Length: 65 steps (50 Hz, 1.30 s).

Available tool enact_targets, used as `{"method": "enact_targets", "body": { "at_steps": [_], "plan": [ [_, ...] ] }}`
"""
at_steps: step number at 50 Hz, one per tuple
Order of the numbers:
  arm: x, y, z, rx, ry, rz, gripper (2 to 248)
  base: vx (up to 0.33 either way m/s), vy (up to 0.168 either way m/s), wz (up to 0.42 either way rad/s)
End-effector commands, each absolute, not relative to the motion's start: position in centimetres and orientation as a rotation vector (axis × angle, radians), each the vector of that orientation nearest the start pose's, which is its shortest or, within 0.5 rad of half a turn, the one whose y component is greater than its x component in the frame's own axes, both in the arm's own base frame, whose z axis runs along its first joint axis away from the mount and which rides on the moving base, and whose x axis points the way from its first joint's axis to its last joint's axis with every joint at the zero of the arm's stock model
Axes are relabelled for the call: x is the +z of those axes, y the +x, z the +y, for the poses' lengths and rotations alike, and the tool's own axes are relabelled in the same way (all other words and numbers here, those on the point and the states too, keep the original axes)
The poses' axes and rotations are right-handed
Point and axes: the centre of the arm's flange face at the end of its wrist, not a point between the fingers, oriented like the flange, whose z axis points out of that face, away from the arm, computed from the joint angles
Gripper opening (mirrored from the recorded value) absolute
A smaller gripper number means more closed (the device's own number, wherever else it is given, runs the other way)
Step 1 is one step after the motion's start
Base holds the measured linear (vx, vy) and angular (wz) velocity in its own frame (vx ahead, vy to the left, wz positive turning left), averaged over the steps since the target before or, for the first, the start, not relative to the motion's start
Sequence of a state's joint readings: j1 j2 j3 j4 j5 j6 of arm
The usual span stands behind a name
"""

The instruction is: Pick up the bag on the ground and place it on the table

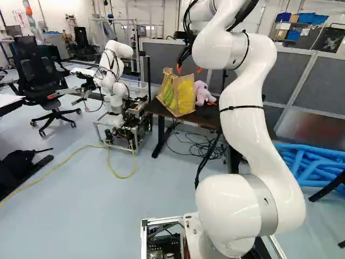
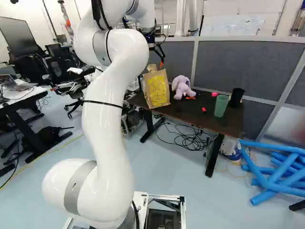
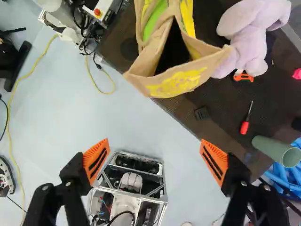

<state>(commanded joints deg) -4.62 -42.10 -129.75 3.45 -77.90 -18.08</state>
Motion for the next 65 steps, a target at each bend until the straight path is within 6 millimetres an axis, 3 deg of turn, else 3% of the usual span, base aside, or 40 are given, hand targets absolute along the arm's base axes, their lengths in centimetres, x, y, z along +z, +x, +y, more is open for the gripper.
{"method": "enact_targets", "body": {
  "at_steps": [34,65],
  "plan": [
    [69.73,70.66,-5.18,-0.278,-3.084,-0.352,247,-0.140,-0.004,0.008],
    [69.73,70.66,-5.18,-0.278,-3.084,-0.352,247,0.000,0.000,0.000]
  ]
}}
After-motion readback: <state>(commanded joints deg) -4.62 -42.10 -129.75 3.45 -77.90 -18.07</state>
